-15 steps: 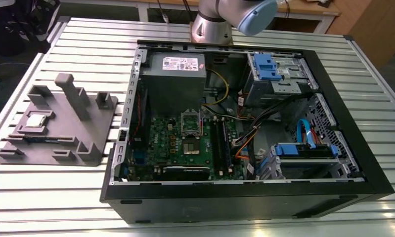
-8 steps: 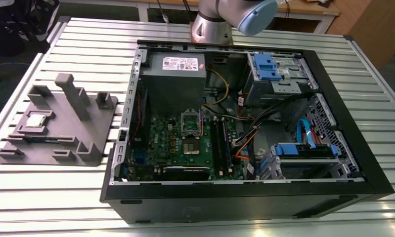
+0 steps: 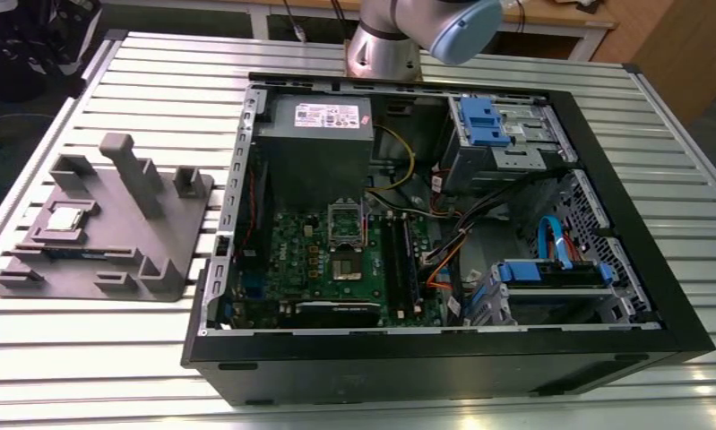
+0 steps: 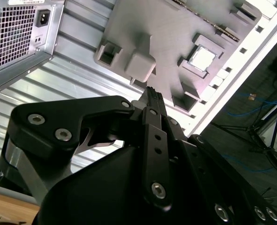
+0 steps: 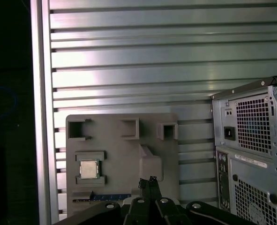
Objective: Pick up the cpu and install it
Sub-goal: 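Reach for the cpu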
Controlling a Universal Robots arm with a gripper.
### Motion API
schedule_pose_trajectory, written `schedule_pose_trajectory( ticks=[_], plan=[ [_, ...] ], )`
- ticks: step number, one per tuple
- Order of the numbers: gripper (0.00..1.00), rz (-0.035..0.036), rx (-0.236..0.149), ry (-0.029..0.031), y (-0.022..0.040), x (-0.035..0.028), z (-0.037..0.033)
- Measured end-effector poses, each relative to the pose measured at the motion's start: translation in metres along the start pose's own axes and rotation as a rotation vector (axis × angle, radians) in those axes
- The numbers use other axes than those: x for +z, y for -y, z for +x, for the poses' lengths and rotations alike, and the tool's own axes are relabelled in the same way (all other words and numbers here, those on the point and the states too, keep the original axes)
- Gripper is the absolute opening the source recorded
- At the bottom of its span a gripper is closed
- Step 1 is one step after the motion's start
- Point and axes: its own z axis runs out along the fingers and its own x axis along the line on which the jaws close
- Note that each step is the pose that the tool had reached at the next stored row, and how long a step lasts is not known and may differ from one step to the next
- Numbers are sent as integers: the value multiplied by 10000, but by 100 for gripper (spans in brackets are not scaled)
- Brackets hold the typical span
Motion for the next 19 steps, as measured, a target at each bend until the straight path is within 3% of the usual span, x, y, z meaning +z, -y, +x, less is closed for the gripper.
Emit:
schedule_pose_trajectory(
  ticks=[6,19],
  plan=[
    [10,-1,-1,13,8,15,98],
    [10,-2,-1,28,19,31,228]
  ],
)
